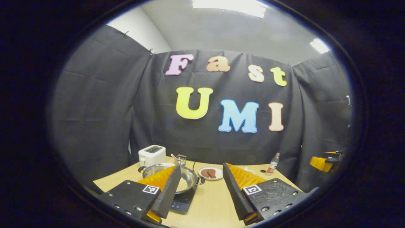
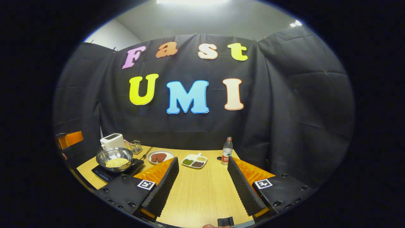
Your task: First push the handle of the pot to place it horizontally, then grasp the pot with both hands and set it on the induction cooktop.
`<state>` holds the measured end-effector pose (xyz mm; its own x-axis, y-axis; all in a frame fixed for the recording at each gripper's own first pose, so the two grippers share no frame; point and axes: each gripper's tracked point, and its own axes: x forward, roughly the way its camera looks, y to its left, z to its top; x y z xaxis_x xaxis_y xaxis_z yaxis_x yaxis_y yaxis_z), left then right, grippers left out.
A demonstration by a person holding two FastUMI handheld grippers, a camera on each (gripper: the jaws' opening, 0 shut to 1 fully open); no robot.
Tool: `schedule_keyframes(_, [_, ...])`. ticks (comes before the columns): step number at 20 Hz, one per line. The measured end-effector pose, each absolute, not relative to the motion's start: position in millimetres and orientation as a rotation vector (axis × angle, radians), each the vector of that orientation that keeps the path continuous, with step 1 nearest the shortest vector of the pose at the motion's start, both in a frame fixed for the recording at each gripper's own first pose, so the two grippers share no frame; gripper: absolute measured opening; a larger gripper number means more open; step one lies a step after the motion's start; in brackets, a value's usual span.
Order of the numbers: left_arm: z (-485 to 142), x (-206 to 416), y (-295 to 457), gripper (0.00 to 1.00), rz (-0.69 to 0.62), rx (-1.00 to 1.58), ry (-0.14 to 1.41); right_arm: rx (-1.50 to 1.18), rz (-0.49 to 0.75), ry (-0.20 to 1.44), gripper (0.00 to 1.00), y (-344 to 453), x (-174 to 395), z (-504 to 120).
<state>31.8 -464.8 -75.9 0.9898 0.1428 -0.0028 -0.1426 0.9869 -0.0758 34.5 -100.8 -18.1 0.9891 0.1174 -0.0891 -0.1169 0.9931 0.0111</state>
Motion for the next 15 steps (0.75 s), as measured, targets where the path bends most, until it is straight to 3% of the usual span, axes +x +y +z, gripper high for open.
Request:
schedule_keyframes(2, [-59, 18, -484, 0.8, 0.134, -0.041, -0.034, 0.011, 0.109, 0.077, 0.93, -113, 27, -18])
schedule_keyframes(6, [-42, 15, -517, 0.77, 0.071, -0.055, -0.044, -0.01, 0.071, 0.053, 0.93, -128, 12, -10])
schedule_keyframes(7, [-41, 16, -520, 0.77, 0.056, -0.055, -0.045, -0.001, 0.067, 0.055, 0.98, -126, 8, -9])
schedule_keyframes(15, [-86, 24, -498, 0.77, 0.03, -0.156, 0.055, -0.016, 0.065, 0.097, 0.98, -84, 8, -21])
